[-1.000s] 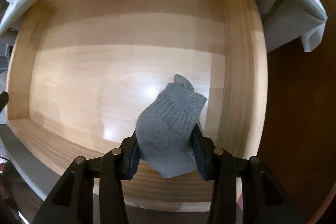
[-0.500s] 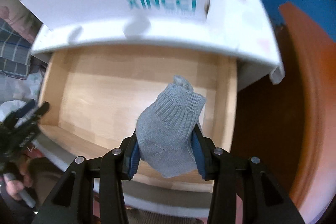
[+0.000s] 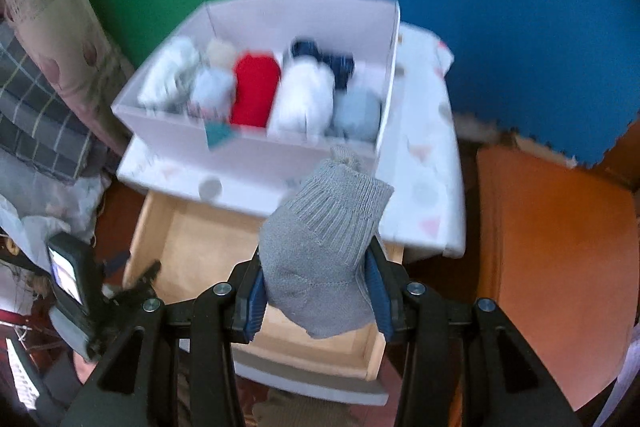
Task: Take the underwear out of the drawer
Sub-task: 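Lift the grey sock with the right tool and carry it over the box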
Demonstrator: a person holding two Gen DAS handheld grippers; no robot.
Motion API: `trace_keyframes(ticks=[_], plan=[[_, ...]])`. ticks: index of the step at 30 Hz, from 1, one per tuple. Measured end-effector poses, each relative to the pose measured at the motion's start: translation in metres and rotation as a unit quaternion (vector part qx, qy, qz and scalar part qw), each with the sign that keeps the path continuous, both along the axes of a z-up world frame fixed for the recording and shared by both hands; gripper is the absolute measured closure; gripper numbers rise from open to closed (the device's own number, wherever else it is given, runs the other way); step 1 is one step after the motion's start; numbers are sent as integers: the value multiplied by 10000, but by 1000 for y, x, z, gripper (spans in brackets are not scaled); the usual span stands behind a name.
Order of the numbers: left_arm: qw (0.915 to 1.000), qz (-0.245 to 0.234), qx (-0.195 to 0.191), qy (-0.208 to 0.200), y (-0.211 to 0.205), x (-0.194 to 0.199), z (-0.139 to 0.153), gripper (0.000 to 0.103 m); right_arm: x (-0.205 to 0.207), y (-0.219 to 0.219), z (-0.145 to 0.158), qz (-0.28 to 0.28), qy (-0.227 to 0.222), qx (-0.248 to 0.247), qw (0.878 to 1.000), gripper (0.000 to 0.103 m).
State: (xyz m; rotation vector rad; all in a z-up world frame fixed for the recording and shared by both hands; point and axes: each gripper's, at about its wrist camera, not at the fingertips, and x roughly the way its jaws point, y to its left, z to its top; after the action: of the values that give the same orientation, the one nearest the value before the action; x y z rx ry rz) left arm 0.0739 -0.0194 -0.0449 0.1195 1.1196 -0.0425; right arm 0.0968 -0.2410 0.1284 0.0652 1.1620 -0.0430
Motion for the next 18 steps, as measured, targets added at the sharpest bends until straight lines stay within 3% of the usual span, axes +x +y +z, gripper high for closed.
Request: trace_keyframes(ticks=[7,18], plan=[[10000,-3,8,12,-1,1,0,44,46,10,28,30,-259,-101,9996,63],[10000,7,27,22,0,2,-1,44,102,24,4,79,-94,-291,9995,63]])
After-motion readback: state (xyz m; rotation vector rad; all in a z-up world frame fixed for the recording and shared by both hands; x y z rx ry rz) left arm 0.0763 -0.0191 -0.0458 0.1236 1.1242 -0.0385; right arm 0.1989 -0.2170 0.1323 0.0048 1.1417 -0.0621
